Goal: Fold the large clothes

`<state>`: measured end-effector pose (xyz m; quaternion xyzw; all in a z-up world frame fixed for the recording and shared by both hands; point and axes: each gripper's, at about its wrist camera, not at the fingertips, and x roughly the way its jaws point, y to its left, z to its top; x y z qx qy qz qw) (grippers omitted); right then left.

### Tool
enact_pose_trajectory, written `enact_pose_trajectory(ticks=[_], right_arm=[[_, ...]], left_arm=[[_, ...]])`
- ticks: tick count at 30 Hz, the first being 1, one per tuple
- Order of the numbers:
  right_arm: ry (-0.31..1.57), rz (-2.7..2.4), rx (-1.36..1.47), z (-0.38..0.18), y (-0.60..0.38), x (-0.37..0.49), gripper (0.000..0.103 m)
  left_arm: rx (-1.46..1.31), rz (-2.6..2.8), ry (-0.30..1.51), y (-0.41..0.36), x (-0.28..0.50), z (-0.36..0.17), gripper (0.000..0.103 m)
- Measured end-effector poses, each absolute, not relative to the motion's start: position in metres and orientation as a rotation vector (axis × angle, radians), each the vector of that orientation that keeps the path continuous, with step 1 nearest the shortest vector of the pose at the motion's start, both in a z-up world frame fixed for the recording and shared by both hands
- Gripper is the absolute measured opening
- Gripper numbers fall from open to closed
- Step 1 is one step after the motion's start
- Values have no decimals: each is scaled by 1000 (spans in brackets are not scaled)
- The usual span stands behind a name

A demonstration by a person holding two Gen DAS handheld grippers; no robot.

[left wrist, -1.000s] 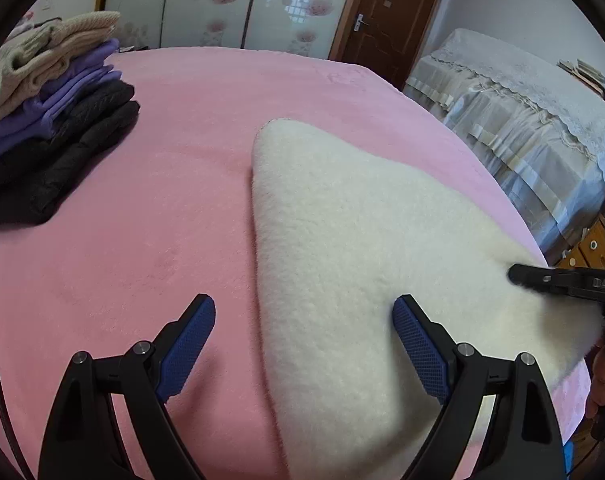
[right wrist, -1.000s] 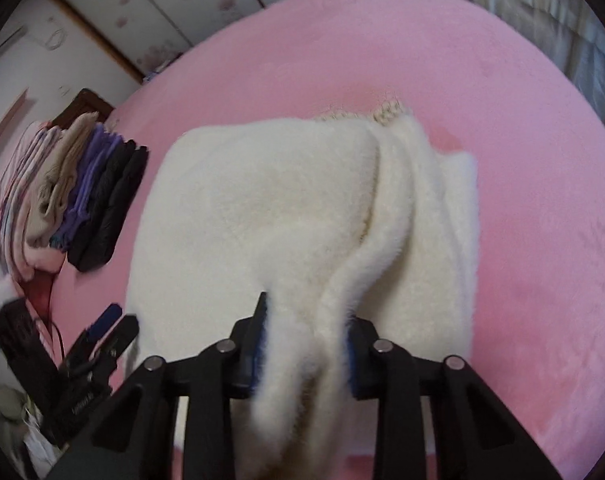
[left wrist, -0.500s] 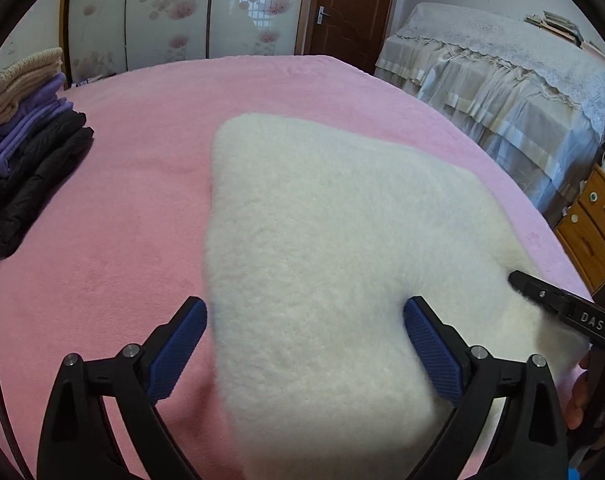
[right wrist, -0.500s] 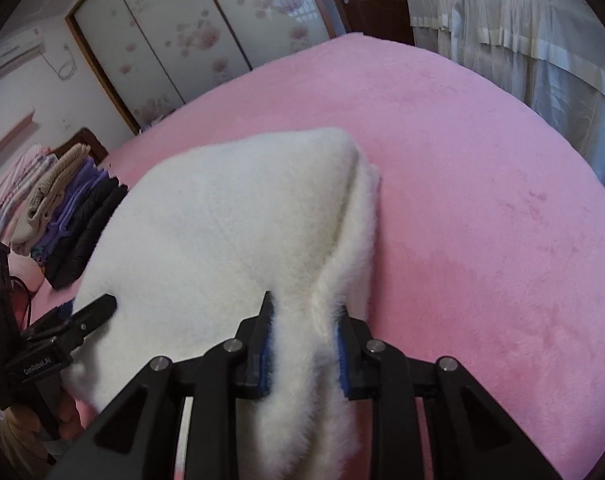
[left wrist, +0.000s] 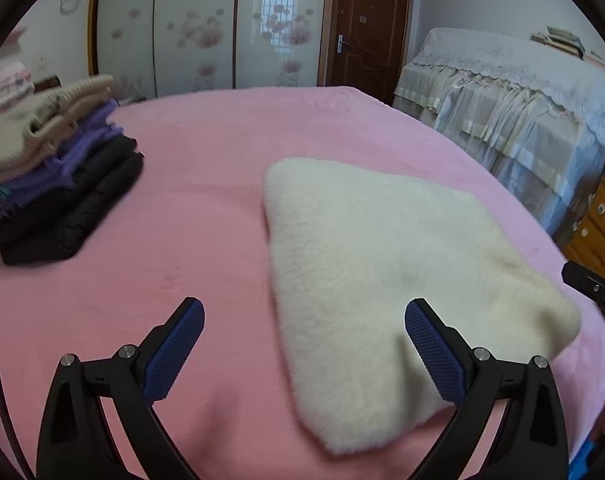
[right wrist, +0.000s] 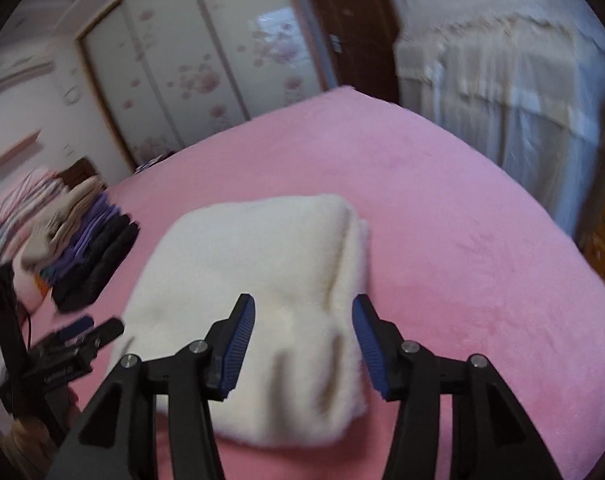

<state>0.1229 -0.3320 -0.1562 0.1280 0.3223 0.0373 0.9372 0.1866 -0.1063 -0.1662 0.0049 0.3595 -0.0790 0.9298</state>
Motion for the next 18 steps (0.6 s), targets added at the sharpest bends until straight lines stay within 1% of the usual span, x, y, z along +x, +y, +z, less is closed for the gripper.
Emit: enact_pose_trajectory(ticks=[1,3,5,8,9,13,18], right_arm=[[664,88,222,-157,-322,119,26],[704,92,163,-165,-309,114,14],[733,63,131,-179,-306,112,10],[787,10,144,-202,-315,112,1],[797,9,170,-208,-320,112,0],[827,16,315,-232,-339,116,0],[837,11,298,-240,-333,119,0]], left_arm=[[41,-147,730,-107,182,-168,101],[89,-123,735,-108,176,-175,100],[92,-124,747,-107,173,-181,99],[51,-137,757,-102,172,-184,100],[40,-143,767,-101,173,-187,100],[-26,-160,808,-94,178,-197,101],[-73,-159,816,-87,179,-204,101]])
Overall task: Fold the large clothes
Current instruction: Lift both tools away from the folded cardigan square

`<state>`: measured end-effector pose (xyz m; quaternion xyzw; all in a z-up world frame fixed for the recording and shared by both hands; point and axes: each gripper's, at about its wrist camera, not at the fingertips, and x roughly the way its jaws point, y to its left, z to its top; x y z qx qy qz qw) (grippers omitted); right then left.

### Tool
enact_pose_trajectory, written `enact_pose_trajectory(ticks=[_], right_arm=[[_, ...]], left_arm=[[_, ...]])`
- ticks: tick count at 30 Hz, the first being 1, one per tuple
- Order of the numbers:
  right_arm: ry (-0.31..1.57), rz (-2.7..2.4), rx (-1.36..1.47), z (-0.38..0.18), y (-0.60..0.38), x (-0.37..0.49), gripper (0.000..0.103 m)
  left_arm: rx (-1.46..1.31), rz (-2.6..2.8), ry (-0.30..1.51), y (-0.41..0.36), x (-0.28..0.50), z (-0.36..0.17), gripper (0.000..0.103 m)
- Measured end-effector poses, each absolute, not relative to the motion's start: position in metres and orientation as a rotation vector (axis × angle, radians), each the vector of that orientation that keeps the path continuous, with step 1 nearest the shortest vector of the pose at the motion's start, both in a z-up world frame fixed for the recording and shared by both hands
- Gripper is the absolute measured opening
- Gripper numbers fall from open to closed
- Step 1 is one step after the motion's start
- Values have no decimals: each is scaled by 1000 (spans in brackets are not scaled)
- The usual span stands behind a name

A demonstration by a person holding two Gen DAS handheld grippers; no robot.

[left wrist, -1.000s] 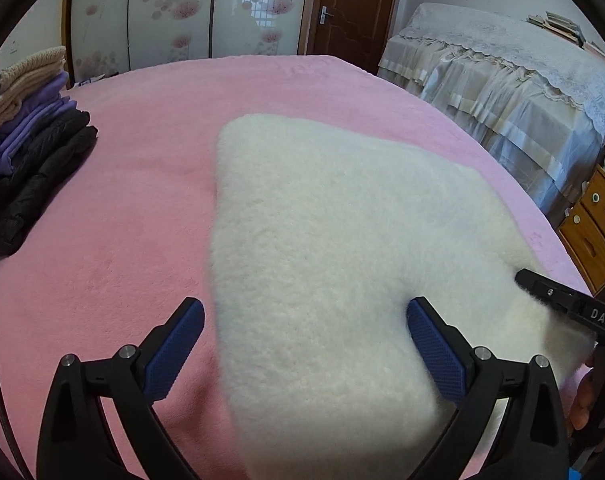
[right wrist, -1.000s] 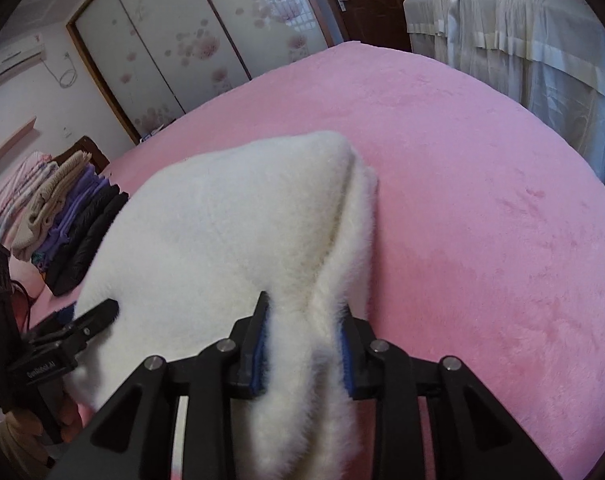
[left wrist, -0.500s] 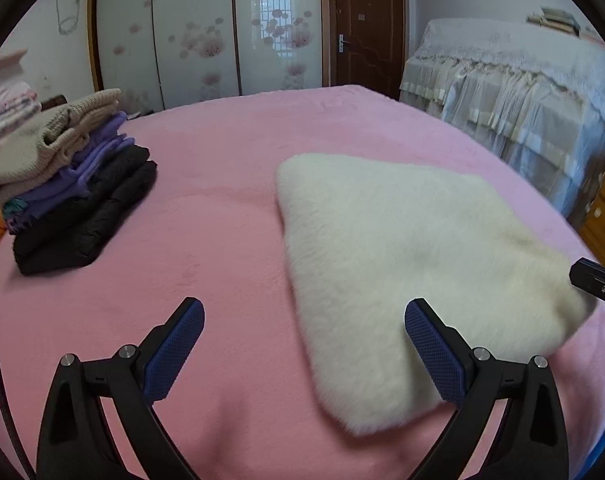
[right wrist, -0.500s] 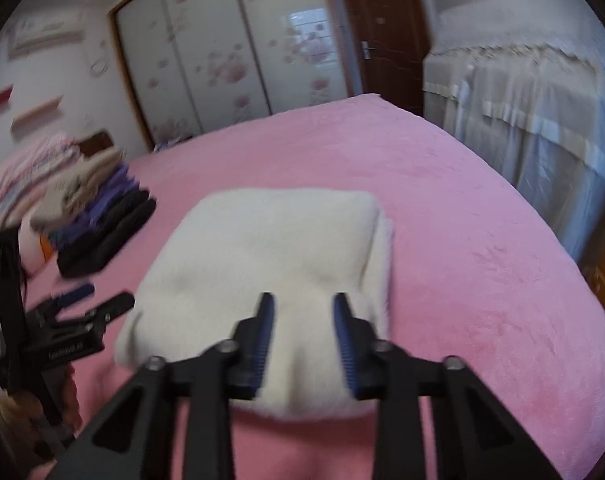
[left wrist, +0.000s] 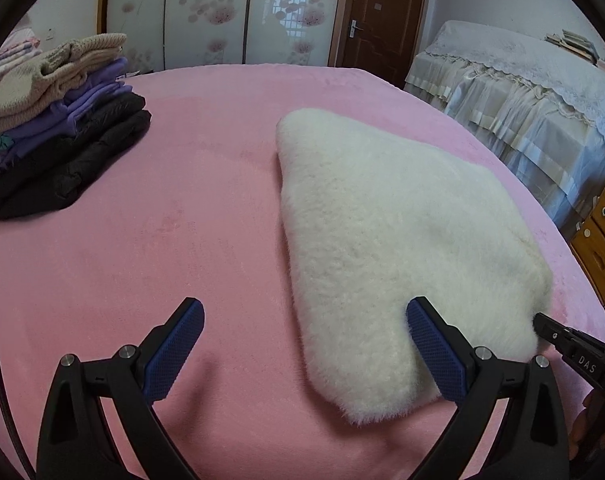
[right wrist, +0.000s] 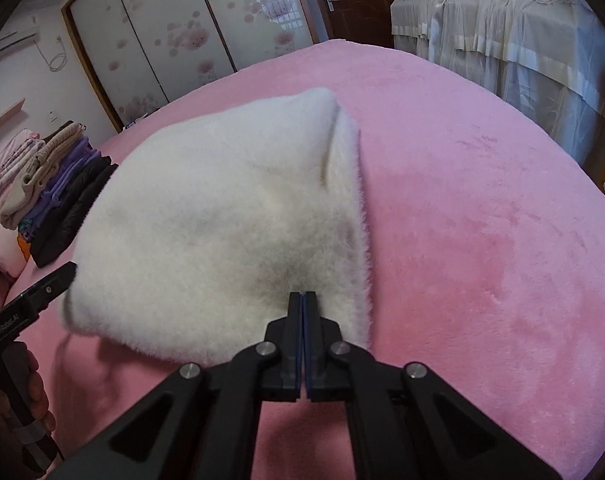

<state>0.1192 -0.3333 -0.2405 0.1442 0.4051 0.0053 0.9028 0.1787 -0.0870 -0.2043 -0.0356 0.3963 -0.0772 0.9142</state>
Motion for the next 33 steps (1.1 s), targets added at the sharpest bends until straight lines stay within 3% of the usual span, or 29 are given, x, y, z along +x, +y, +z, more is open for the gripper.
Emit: enact_pose_trajectory(ticks=[16,22,23,25,27,33], right_arm=[[910,-50,265,-226,-320,126,0],[940,-53,330,-203,-322,120,4],[941,-49,338,-198,-322,117,6],[941,-31,356,-186,-321,110,30],[917,-2,377,-175,-321,101,48],[849,68,361,-132,-314,79,67]], left_arm=[[-53,-151,926,-98,171,-190,102],[-82,-165,925,-94,151,-160,102],[-96,-172,915,-93,146,-151,102],[-113,-191,907,-91,140,-137,102],[-122,-200,895,-90,134,-123,102],[-171,-227,868,-88,117,-86,102]])
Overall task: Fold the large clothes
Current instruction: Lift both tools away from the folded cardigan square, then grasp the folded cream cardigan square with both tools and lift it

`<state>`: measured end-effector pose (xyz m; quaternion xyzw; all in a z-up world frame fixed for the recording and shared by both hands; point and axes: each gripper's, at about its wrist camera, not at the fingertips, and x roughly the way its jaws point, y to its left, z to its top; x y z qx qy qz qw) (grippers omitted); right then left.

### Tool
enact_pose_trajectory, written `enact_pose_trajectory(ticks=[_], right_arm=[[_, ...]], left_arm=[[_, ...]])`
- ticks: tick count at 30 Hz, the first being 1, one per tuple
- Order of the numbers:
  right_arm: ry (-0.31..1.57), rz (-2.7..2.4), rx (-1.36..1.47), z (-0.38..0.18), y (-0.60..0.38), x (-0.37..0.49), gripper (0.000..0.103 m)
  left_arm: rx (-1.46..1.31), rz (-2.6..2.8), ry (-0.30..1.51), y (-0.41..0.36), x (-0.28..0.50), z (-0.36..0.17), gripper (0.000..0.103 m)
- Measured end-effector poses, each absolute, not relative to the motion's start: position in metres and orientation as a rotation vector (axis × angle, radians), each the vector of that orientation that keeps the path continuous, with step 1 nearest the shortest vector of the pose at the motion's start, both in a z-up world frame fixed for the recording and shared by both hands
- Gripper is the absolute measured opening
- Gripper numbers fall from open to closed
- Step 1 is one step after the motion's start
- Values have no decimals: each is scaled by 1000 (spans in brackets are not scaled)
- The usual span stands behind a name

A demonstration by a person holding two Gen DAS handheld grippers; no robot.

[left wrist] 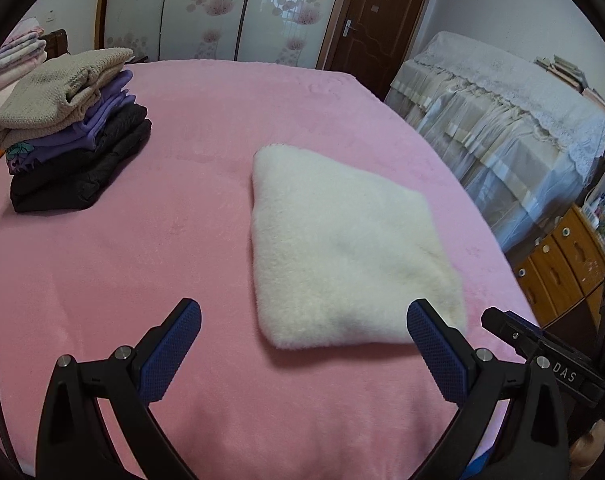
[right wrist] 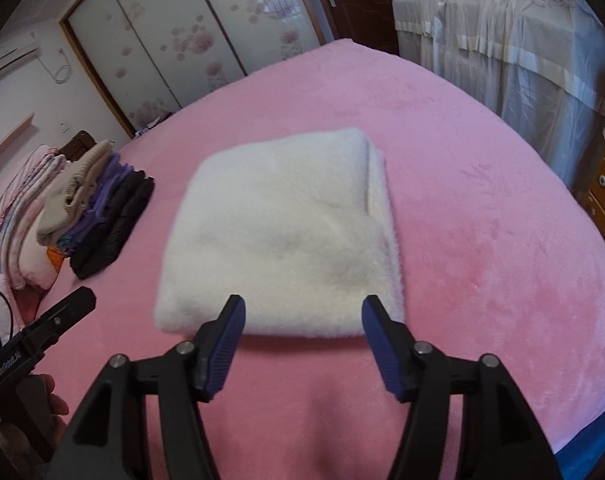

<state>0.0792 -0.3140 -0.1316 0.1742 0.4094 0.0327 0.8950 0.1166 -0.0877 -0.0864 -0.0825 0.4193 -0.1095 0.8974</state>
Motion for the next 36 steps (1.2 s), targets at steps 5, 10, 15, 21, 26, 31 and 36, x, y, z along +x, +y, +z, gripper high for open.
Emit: enact_pose_trajectory(ticks=[5,10,15,21,26,31,36], right_arm=[[821,37,295,-102,-307,72,76],[761,122,306,-82,-310,71,96],[690,109,236,-60,-315,81,96],[641,147,203,-42,-326,107,97],[695,163,202,-54,-339,145,102],[847,171,229,-103,-357,192,102],[1025,228,281,-171,-368,231,102]], left_arm=[[-182,-267,850,-92,111,-66,102],[-128,-296,863,-107,115,-60,102],[-97,-330,877,-118,131,-57,102],[-36,-334,919,-123,174,-54,102],[-20,-330,987,-121,220,-80,102],[-69,-336,1074,-110,261,-124,102],[-118,-384,1145,-108,292,-167,102]])
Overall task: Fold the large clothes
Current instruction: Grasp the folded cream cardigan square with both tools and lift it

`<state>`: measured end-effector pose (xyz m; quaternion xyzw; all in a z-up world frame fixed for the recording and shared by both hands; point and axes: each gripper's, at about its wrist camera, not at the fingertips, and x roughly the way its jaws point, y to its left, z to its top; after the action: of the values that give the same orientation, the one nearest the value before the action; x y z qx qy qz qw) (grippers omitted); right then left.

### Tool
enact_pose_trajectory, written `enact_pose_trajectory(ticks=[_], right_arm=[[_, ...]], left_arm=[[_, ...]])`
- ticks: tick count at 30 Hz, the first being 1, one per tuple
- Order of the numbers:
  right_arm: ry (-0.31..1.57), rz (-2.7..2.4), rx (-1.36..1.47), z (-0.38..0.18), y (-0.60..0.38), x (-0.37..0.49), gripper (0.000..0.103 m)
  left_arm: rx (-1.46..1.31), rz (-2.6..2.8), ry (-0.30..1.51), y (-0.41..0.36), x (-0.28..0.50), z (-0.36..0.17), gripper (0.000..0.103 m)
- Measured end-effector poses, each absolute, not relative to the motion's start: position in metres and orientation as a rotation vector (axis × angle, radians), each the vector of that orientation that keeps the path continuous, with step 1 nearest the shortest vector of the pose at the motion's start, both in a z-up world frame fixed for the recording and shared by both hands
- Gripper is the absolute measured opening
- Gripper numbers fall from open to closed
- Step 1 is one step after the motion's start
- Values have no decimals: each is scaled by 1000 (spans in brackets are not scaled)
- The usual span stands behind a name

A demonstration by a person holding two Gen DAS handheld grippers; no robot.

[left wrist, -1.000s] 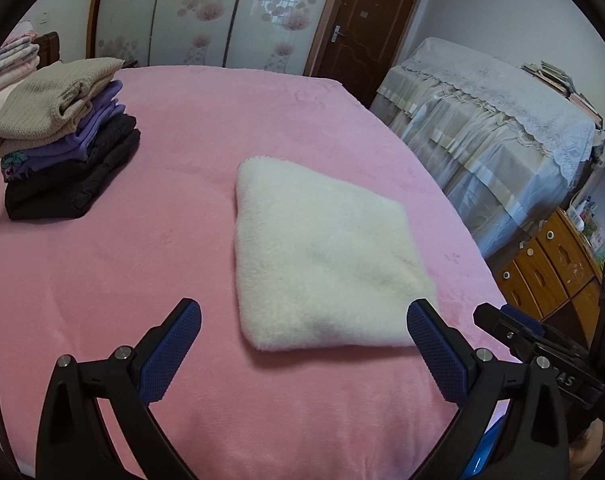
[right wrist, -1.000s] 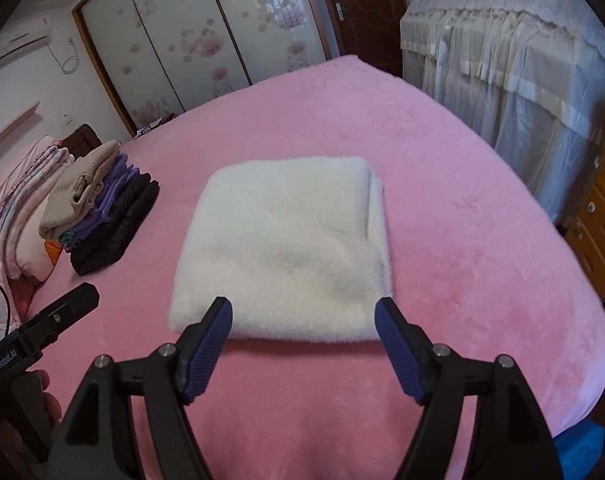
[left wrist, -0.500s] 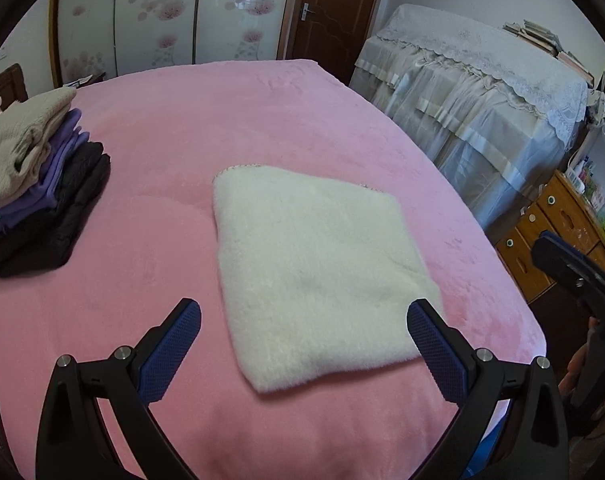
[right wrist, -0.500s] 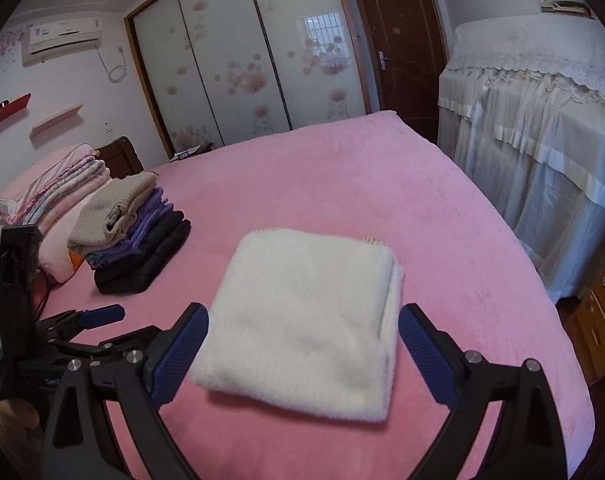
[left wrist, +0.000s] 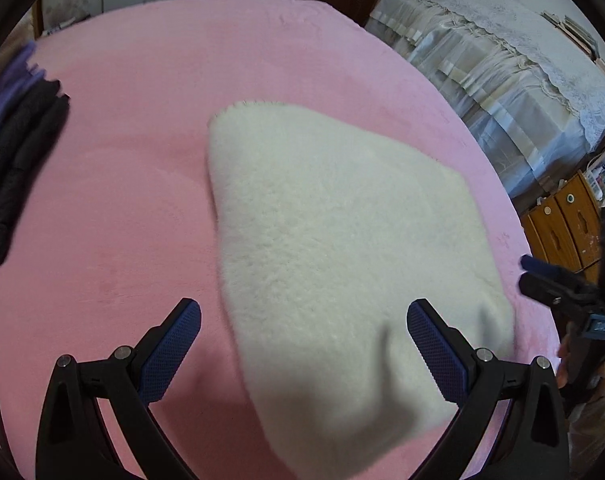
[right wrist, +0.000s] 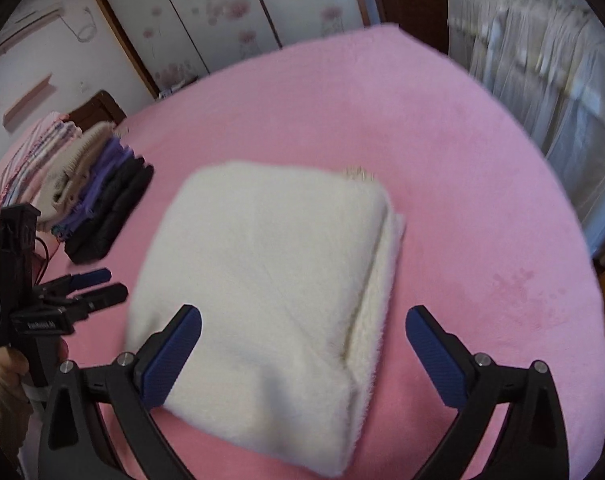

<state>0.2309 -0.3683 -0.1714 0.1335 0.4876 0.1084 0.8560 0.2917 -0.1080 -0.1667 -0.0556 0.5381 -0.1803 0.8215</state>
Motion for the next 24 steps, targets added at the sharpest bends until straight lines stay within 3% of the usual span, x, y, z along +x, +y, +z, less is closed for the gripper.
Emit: enact_pose_trajectory(ticks=[12,24], right_arm=[[1203,403,580,-267,-393,272,103],[1237,555,607,-282,-380,296,103]], left_arm=[[-280,-519,1238,-99,325,-230,103],[-566,-705,1428,-78,344,-284,103]])
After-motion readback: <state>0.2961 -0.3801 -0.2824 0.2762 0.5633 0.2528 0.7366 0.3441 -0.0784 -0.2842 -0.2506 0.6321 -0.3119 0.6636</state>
